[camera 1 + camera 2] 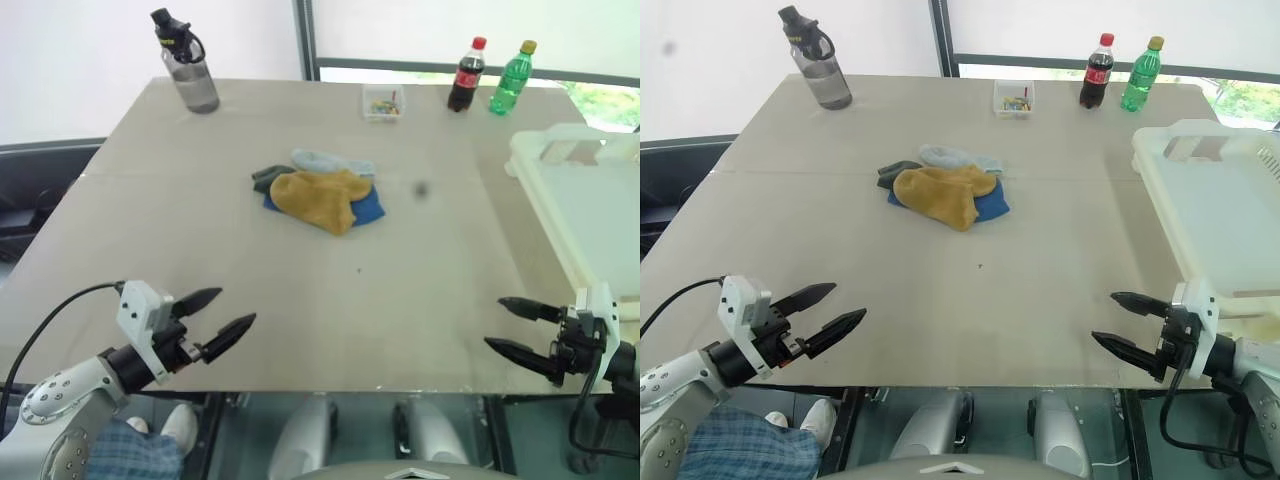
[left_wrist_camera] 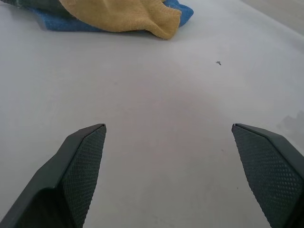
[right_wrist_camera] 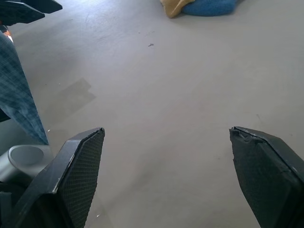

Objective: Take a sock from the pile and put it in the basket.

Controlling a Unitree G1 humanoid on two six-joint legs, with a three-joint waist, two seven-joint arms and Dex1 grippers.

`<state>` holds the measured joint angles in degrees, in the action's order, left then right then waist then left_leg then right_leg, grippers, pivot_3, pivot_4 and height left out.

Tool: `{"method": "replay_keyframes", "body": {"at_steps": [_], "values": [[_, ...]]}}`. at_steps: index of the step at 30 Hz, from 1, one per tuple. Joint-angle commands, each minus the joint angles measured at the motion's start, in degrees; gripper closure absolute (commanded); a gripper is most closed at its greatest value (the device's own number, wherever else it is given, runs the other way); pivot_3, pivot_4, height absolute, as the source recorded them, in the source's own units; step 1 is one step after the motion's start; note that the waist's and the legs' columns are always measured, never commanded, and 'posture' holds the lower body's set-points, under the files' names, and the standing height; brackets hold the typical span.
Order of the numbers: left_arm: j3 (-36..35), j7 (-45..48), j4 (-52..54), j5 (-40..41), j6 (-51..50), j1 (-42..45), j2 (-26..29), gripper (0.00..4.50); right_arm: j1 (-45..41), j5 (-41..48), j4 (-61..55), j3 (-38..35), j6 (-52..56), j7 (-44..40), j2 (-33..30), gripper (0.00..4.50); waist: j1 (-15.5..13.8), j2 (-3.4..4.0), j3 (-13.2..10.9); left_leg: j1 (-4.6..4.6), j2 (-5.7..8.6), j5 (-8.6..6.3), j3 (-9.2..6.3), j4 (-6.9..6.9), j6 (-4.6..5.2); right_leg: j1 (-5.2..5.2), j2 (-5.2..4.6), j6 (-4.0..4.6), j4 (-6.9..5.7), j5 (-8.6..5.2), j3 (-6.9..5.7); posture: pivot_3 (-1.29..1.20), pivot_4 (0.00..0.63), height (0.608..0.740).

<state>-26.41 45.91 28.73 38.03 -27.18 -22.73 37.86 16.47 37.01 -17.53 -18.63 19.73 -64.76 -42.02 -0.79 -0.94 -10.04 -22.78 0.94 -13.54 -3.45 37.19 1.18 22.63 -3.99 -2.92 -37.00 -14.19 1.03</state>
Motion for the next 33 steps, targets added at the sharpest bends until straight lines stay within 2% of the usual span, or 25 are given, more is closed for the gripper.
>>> {"method": "replay_keyframes", "body": {"at_steps": [1,27,33], "values": [[-0.64,1.28,0.57,0.35,1.13,0.1,0.42,0.0,-0.71,-0.73,-0.55,0.25,-2.07,0.37,0.83,0.2,0.0,-0.01,0.0,0.0,0.0,0.0,0.0,0.0,0.0,0.0,0.0,0.0,0.0,0.0,0.0,0.0,0.15,0.74],[0.24,1.72,-0.56,0.27,1.39,1.49,-0.76,0.0,-1.05,-0.75,-1.05,0.64,-2.74,0.73,1.43,0.2,0.01,0.0,0.0,0.0,0.0,0.0,0.0,0.0,0.0,0.0,0.0,0.0,0.0,0.0,0.0,0.0,0.15,0.74],[-3.57,2.11,-1.46,9.76,0.37,7.49,-2.99,0.0,-4.99,2.73,-2.34,-0.25,-4.0,2.21,4.28,0.2,0.01,0.0,0.0,0.0,-0.02,0.0,-0.05,0.02,0.0,-0.01,0.0,0.0,-0.01,0.0,-0.04,0.0,0.15,0.74]]}}
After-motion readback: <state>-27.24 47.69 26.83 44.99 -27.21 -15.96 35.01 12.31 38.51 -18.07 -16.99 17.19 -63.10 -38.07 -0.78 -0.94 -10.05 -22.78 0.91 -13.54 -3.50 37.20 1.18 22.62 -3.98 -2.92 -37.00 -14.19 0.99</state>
